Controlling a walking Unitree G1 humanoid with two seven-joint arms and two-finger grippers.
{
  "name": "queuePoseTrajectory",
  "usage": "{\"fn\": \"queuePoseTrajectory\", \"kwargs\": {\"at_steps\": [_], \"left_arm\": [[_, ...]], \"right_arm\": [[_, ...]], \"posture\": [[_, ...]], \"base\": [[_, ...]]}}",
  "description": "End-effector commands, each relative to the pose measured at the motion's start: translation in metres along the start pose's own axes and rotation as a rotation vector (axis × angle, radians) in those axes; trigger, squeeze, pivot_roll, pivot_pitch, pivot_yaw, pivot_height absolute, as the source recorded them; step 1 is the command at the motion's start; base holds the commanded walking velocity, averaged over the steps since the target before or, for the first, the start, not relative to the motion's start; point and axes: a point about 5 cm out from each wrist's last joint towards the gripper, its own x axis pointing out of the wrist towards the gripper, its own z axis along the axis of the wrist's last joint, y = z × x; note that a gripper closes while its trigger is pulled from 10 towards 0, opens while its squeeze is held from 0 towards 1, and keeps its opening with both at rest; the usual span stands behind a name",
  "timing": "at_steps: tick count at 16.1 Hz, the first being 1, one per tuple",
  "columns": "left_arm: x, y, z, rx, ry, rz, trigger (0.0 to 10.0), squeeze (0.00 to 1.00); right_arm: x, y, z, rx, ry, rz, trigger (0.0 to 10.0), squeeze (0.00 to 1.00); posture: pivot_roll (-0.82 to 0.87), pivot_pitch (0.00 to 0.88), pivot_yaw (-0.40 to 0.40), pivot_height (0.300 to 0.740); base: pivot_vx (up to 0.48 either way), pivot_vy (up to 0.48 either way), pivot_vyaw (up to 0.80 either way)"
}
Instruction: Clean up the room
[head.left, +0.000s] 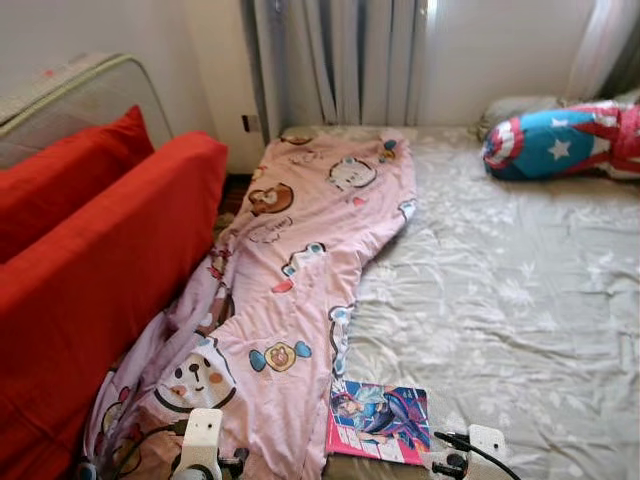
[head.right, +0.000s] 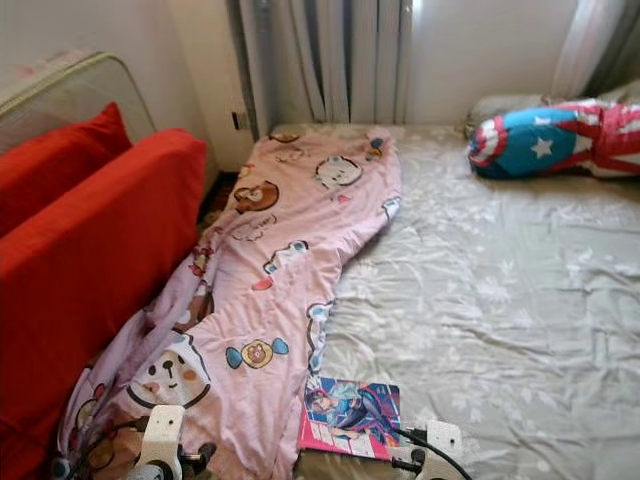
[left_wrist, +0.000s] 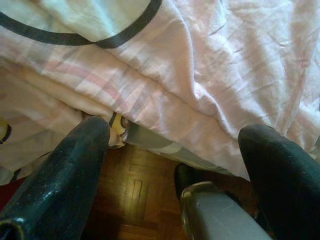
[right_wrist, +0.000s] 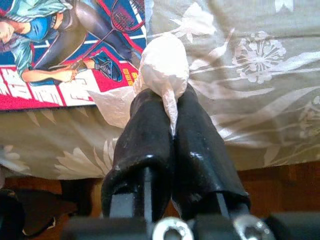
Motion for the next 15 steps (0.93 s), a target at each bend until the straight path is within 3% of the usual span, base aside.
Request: {"fn": "queuePoseTrajectory", "kwargs": {"at_steps": [1, 3, 7, 15], "left_arm": [[-0.001, 0.003, -0.005, -0.004, 0.034, 0.015, 10.0, 0.0], [-0.001, 0.003, -0.006, 0.004, 0.043, 0.011, 10.0, 0.0], [-0.003, 0.008, -0.014, 0.007, 0.071, 0.016, 10.0, 0.0], [-0.002, -0.001, -0.015, 0.008, 0.078, 0.013, 10.0, 0.0]], "right_arm": [[-0.002, 0.0, -0.01, -0.02, 0.044, 0.0, 10.0, 0.0], [-0.003, 0.0, -0.012, -0.071, 0.055, 0.007, 10.0, 0.0], [-0.003, -0.004, -0.011, -0.08, 0.053, 0.01, 10.0, 0.0], [-0.008, -0.017, -0.022, -0.099, 0.088, 0.003, 10.0, 0.0]], "posture": [[-0.08, 0.0, 0.016, 0.74], [-0.08, 0.0, 0.01, 0.74], [-0.08, 0.0, 0.005, 0.74], [-0.08, 0.0, 0.001, 0.74]], "base": [[0.0, 0.0, 0.0], [0.0, 0.0, 0.0], [0.0, 0.0, 0.79], [0.0, 0.0, 0.8]]}}
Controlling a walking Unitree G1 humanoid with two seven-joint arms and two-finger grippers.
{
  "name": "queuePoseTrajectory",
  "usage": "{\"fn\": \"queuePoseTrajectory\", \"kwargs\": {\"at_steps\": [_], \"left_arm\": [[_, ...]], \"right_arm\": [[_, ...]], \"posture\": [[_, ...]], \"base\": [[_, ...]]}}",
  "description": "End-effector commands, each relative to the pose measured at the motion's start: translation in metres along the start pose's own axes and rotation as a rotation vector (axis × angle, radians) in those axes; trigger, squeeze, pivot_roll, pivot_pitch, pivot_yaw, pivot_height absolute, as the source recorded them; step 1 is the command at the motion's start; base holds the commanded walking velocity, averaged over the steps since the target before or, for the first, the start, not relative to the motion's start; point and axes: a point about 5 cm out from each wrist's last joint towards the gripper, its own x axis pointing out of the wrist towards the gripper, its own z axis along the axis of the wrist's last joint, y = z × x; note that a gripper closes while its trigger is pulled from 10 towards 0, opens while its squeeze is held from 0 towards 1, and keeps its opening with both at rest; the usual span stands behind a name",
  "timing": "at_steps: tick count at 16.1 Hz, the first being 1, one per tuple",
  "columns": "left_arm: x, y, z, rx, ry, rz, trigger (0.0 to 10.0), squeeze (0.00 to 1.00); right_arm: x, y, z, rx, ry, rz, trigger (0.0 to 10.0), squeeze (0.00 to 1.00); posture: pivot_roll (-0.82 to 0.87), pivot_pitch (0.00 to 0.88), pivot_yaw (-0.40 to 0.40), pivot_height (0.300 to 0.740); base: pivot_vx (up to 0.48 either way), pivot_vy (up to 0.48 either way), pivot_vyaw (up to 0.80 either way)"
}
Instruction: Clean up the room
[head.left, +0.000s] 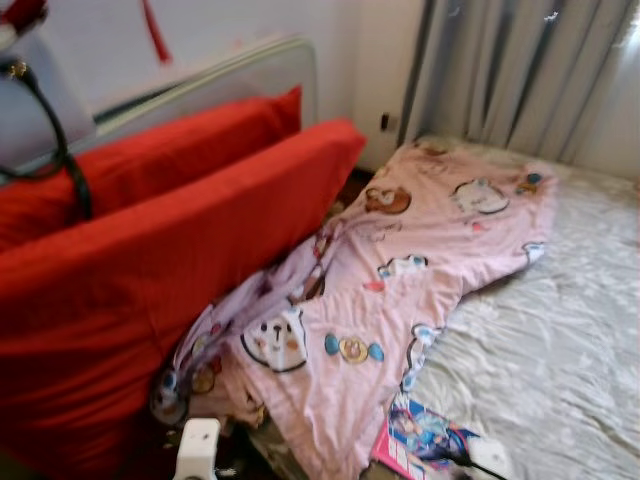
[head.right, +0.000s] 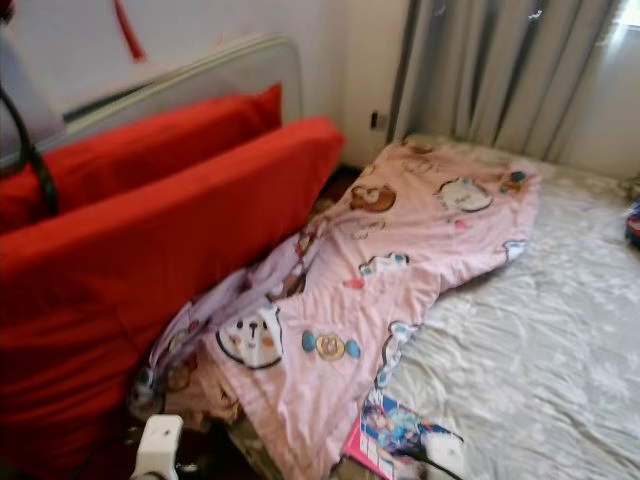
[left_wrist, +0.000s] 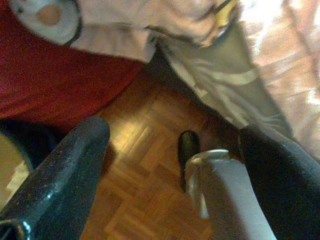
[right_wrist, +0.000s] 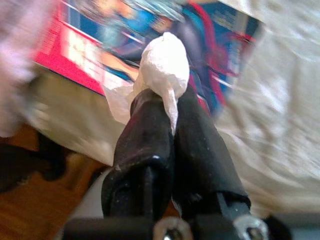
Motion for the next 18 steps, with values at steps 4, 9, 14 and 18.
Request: {"fn": "queuePoseTrajectory", "kwargs": {"at_steps": [4, 9, 14, 18], "left_arm": [[0.0, -0.004, -0.004, 0.018, 0.017, -0.006, 10.0, 0.0], [-0.001, -0.005, -0.006, 0.015, 0.022, -0.004, 10.0, 0.0], [0.0, -0.009, -0.006, 0.003, 0.022, 0.004, 10.0, 0.0], [0.0, -0.015, -0.008, -0.008, 0.028, -0.002, 10.0, 0.0]], "right_arm": [[-0.002, 0.004, -0.012, -0.007, 0.038, -0.002, 10.0, 0.0], [0.0, 0.017, -0.011, -0.02, 0.038, 0.017, 10.0, 0.0], [0.001, 0.01, -0.004, -0.012, 0.028, 0.007, 10.0, 0.0], [0.0, 0.002, -0.004, -0.015, 0.028, -0.002, 10.0, 0.0]], "posture": [[-0.08, 0.0, 0.001, 0.74], [-0.08, 0.0, -0.003, 0.74], [-0.09, 0.0, -0.026, 0.74], [-0.09, 0.0, -0.041, 0.74]], "base": [[0.0, 0.0, 0.8], [0.0, 0.0, 0.8], [0.0, 0.0, 0.27], [0.0, 0.0, 0.0]]}}
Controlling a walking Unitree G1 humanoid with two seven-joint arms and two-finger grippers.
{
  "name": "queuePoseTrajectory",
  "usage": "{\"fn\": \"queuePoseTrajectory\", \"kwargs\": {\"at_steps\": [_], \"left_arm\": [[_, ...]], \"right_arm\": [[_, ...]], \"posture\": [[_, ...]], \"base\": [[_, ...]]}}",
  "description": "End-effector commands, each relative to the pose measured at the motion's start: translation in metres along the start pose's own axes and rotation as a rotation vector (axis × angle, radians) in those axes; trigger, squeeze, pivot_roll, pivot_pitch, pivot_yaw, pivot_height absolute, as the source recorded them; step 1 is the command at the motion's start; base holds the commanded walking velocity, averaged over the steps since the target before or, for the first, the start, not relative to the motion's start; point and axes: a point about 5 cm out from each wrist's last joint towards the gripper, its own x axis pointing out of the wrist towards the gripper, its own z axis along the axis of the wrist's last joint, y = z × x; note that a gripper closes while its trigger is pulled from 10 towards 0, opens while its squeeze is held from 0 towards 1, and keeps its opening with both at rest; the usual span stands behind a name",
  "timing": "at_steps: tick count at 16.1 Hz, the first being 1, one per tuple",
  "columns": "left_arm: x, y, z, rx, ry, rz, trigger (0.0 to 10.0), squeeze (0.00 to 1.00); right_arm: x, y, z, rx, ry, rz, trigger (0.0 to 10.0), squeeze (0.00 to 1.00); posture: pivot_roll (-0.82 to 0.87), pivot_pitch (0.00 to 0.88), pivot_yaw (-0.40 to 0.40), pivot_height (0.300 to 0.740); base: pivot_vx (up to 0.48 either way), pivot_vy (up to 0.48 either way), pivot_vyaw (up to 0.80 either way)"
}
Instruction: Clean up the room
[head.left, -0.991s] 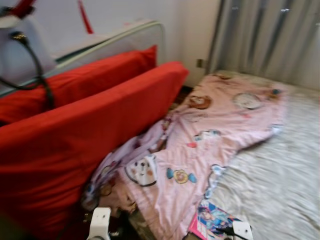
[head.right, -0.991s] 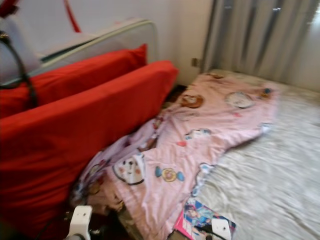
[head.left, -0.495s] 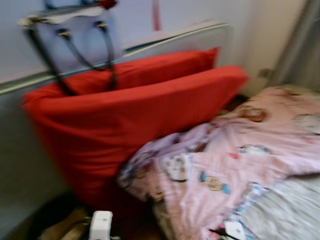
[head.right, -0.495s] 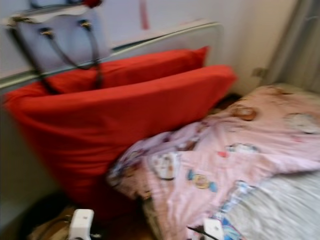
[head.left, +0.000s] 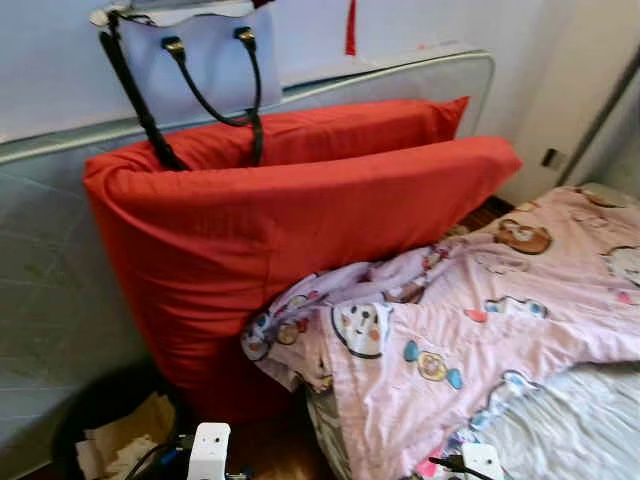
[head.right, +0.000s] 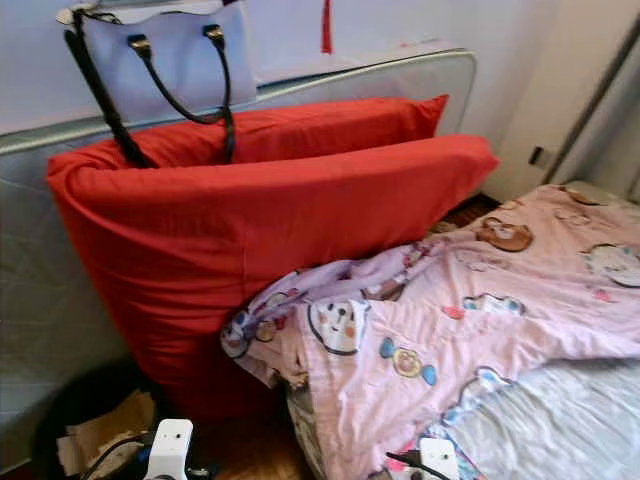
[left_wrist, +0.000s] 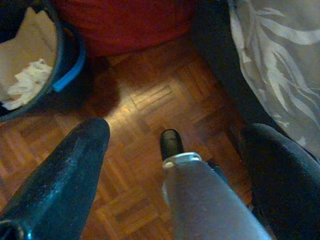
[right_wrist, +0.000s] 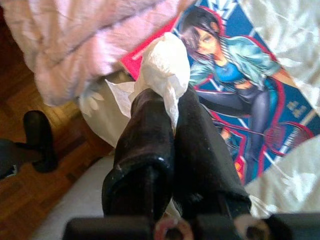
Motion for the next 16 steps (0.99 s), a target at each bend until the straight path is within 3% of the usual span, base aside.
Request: {"fn": "queuePoseTrajectory", "kwargs": {"at_steps": [1, 9, 12, 16], "left_arm": [[-0.001, -0.001, -0.004, -0.012, 0.022, 0.009, 10.0, 0.0], [-0.001, -0.001, -0.008, -0.011, 0.036, 0.006, 10.0, 0.0], [-0.001, 0.0, -0.009, -0.007, 0.041, -0.001, 10.0, 0.0], [-0.002, 0.002, -0.009, 0.0, 0.044, -0.001, 10.0, 0.0]], "right_arm": [[0.0, 0.0, -0.001, 0.007, 0.005, 0.0, 10.0, 0.0], [0.002, 0.016, 0.001, -0.04, -0.006, 0.018, 10.0, 0.0], [0.001, 0.01, 0.002, -0.021, -0.016, 0.013, 10.0, 0.0], [0.001, 0.011, 0.001, 0.033, -0.017, 0.01, 10.0, 0.0]], "posture": [[-0.09, 0.0, -0.044, 0.74], [-0.09, 0.0, -0.037, 0.74], [-0.09, 0.0, -0.025, 0.74], [-0.09, 0.0, -0.012, 0.74]], "base": [[0.0, 0.0, 0.0], [0.0, 0.0, 0.0], [0.0, 0.0, 0.8], [0.0, 0.371, 0.13]]}}
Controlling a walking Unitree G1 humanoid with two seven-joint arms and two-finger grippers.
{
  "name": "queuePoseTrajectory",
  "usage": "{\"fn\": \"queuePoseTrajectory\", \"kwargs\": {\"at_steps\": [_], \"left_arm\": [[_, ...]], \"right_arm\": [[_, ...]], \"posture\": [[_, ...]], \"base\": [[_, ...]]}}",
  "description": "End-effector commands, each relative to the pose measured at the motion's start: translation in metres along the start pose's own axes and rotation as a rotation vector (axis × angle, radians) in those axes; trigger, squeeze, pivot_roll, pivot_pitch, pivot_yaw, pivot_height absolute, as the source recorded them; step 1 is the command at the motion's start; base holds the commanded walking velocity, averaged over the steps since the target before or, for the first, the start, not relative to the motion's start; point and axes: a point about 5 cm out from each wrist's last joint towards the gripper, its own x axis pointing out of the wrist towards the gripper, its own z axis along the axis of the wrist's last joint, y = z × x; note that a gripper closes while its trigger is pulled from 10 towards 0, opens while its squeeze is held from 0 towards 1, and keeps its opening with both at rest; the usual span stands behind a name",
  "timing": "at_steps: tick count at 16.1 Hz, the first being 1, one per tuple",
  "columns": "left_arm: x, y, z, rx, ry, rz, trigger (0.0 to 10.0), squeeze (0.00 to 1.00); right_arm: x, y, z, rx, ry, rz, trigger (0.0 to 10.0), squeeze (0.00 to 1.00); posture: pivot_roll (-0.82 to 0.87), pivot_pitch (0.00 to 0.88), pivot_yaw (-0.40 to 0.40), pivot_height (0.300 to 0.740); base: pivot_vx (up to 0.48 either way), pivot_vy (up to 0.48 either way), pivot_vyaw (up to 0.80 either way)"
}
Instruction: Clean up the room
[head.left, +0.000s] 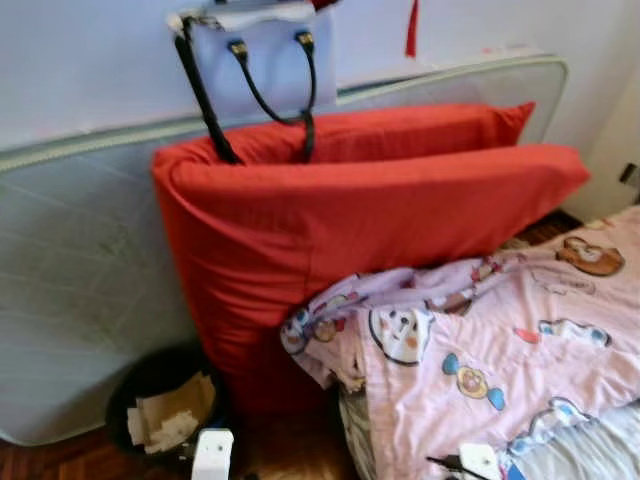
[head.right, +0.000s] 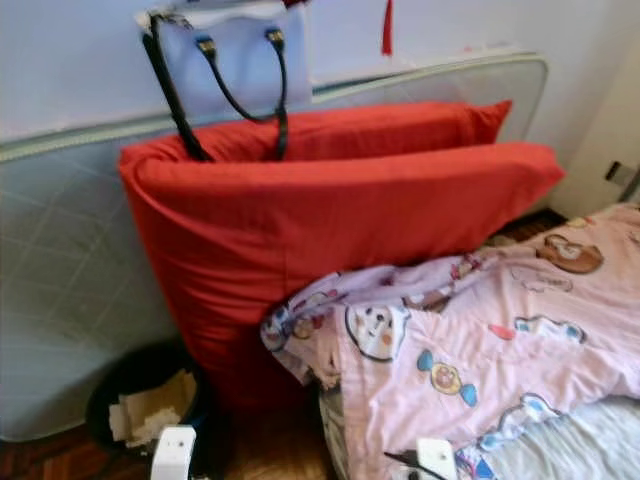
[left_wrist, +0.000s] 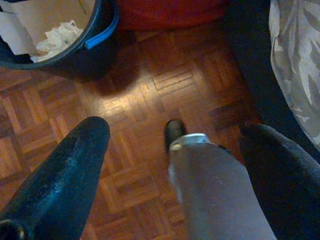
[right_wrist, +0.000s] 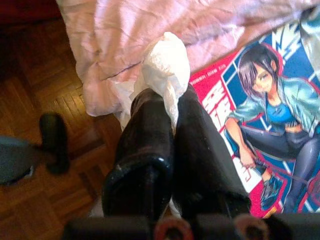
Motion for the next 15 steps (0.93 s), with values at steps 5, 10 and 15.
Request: {"fn": "queuePoseTrajectory", "kwargs": {"at_steps": [5, 10, 15], "left_arm": [[-0.001, 0.0085, -0.0027, 0.013, 0.016, 0.017, 10.0, 0.0], [-0.001, 0.0087, -0.0027, 0.009, 0.016, 0.019, 10.0, 0.0], [-0.001, 0.0081, -0.0028, 0.003, 0.016, 0.02, 10.0, 0.0]], "right_arm": [[0.0007, 0.0053, 0.0005, 0.017, -0.001, 0.015, 10.0, 0.0], [0.0006, 0.0044, 0.0007, 0.023, -0.003, 0.012, 10.0, 0.0], [0.0008, 0.0039, 0.0009, 0.015, 0.003, 0.012, 10.0, 0.0]], "posture": [[-0.08, 0.0, -0.007, 0.74], [-0.08, 0.0, -0.01, 0.74], [-0.08, 0.0, -0.014, 0.74]], "base": [[0.0, 0.34, 0.0], [0.0, 0.322, 0.0], [0.0, 0.322, 0.0]]}}
